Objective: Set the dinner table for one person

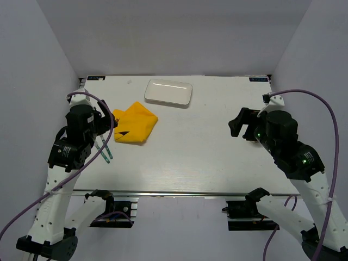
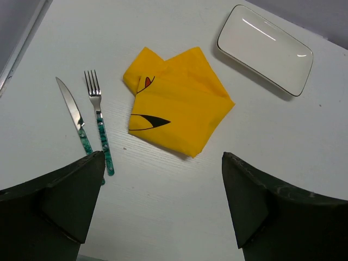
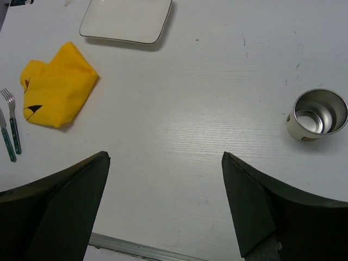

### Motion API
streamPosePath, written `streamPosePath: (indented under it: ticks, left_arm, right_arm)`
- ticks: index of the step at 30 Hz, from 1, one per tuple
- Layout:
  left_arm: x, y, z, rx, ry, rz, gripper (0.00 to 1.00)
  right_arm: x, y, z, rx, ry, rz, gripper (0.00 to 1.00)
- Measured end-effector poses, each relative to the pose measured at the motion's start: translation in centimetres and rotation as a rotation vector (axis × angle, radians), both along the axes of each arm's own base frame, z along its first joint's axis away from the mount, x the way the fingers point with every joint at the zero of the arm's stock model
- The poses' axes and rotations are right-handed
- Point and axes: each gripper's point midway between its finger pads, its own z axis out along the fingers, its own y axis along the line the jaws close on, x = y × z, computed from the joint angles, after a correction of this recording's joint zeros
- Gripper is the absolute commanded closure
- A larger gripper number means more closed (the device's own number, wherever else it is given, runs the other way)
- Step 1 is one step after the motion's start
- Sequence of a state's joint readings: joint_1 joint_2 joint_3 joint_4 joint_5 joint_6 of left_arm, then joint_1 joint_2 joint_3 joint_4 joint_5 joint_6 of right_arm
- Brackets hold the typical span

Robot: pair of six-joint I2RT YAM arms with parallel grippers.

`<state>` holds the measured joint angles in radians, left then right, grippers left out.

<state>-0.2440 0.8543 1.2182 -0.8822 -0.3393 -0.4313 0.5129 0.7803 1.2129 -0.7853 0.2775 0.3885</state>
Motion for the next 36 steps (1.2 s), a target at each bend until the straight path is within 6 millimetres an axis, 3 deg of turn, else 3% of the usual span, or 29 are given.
streamPosePath:
  ticks: [7,11,14,17,20,22,25,29,32,36]
  left_arm:
    - [0.2,-0.1,-0.1,-0.009,-0.008,-0.001,0.02]
    - [1.1,-0.5,-1.5,-0.028,-0.011,0.001,0.02]
    - [2.5,-0.8,-3.7,-0.051,0.036,0.023,0.02]
    - [5.5,-1.2,-6.7,-0.065,0.121,0.056,0.02]
    - [9.0,-1.3,-12.1,-0.089,0.269,0.078,0.02]
    - [10.6,-0.2,-16.0,-0.115,0.373,0.119,0.02]
    - [12.0,1.7,-19.5,-0.147,0.474,0.187,0.02]
    - [14.4,3.3,-19.8,-0.205,0.473,0.224,0.04]
    - [16.1,3.4,-20.0,-0.248,0.454,0.202,0.06]
    - [16.7,2.7,-22.5,-0.306,0.491,0.153,0.11]
  right_arm:
    - [-0.1,0.5,0.2,0.005,-0.007,0.033,0.11]
    - [-0.8,2.4,0.6,0.04,-0.06,0.162,0.11]
    - [-1.8,3.9,0.5,0.058,-0.073,0.276,0.11]
    - [-2.3,5.3,0.7,0.073,-0.079,0.362,0.11]
    - [-2.8,6.6,0.1,0.09,-0.078,0.448,0.11]
    - [-3.4,7.3,-1.0,0.091,-0.057,0.509,0.11]
    - [-4.1,8.1,-2.4,0.094,-0.022,0.576,0.11]
    - [-4.9,8.6,-4.3,0.096,0.014,0.628,0.11]
    - [-5.3,8.7,-4.7,0.101,0.015,0.646,0.11]
    - [-5.5,8.8,-4.5,0.105,0.001,0.658,0.11]
